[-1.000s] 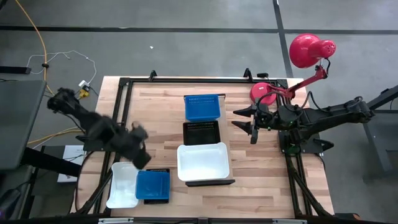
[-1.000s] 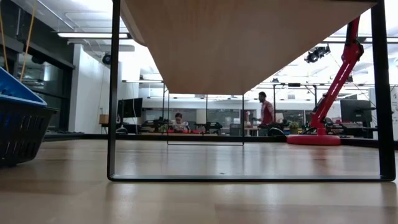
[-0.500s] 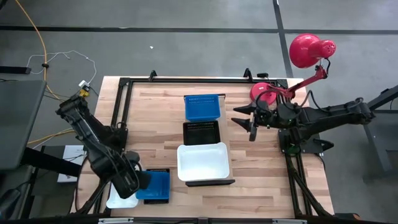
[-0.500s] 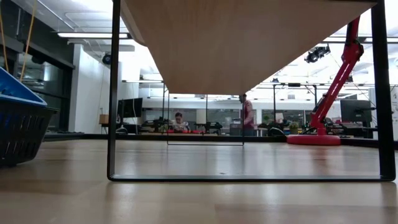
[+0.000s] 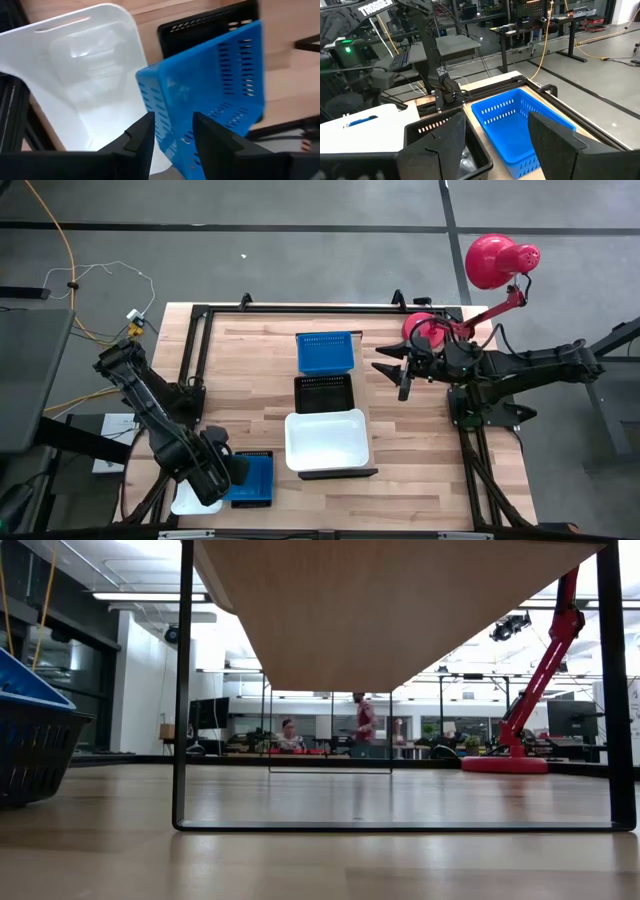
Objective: Stack baskets on shelf by color
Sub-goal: Stack the blue bin on the blue bin on the shelf
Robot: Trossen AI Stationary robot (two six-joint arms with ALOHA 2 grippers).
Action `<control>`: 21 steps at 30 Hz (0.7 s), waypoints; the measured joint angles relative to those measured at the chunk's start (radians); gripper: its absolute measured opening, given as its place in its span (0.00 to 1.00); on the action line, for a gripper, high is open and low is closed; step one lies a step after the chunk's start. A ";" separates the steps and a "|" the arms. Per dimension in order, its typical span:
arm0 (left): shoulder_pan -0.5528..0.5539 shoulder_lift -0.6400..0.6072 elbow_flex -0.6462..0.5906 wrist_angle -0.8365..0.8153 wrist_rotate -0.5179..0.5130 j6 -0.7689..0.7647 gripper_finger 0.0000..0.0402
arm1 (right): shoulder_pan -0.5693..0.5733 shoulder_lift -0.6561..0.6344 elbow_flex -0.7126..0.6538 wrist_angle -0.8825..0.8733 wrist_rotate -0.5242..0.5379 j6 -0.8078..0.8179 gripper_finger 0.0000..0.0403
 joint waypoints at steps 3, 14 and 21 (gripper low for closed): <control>0.000 0.024 0.000 -0.010 0.017 -0.011 0.30 | 0.000 0.000 0.000 -0.007 -0.001 0.000 0.51; 0.026 0.067 0.000 -0.011 0.019 0.017 0.19 | 0.000 0.000 0.000 -0.011 -0.004 0.000 0.51; 0.040 0.008 0.000 -0.053 -0.045 0.072 0.03 | 0.000 0.000 0.000 -0.015 -0.004 0.007 0.51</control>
